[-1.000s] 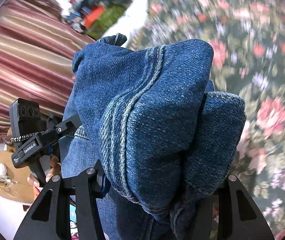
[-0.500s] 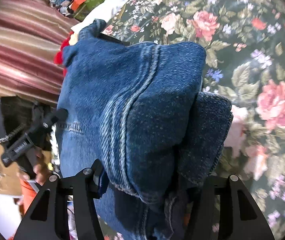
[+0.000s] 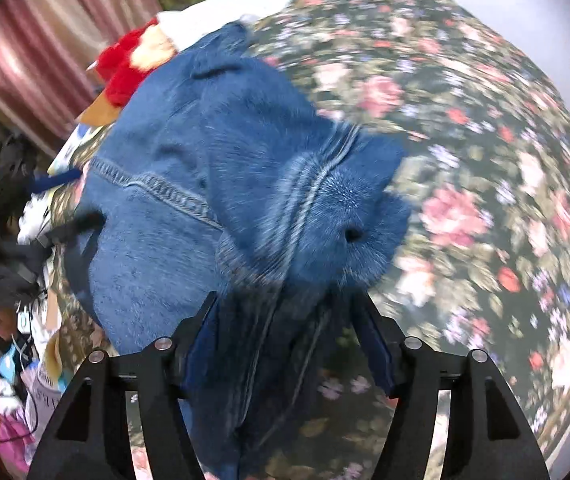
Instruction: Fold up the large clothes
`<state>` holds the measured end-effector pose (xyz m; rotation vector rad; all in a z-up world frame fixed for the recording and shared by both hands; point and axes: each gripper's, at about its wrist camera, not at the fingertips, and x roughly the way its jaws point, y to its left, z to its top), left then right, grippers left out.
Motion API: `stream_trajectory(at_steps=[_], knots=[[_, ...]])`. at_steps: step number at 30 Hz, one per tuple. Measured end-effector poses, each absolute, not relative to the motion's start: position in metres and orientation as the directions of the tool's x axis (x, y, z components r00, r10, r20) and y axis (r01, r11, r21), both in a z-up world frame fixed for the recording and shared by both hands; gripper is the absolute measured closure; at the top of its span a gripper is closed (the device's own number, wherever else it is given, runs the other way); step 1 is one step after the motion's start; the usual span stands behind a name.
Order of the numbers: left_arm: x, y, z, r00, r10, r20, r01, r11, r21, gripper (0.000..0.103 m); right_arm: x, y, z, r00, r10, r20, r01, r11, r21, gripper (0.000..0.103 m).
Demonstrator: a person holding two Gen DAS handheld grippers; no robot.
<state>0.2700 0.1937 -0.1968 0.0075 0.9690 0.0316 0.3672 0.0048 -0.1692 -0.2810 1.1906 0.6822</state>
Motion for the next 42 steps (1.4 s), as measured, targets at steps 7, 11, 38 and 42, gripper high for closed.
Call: stream_trajectory(at_steps=[7, 11, 38, 42], knots=[[0.256, 0.221, -0.212, 0.565, -0.078, -0.822, -0.142, 0.971, -0.190, 0.022, 0.332, 0.001, -0.155, 0.303, 0.354, -0.885, -0.686, 0.725, 0.055, 0.007], [0.245, 0.215, -0.211, 0.563, -0.070, -0.823, -0.138, 0.975, -0.177, 0.021, 0.319, 0.016, -0.187, 0.263, 0.281, -0.923, -0.735, 0.678, -0.003, 0.007], [0.335, 0.283, -0.195, 0.558, 0.248, -0.792, -0.348, 0.936, 0.048, 0.019, 0.462, 0.053, -0.180, 0.384, 0.310, -0.870, -0.546, 0.836, 0.056, 0.014], [0.321, 0.292, -0.190, 0.538, 0.249, -0.805, -0.373, 0.927, 0.038, 0.020, 0.462, 0.014, -0.169, 0.416, 0.268, -0.869, -0.473, 0.880, 0.045, 0.016]])
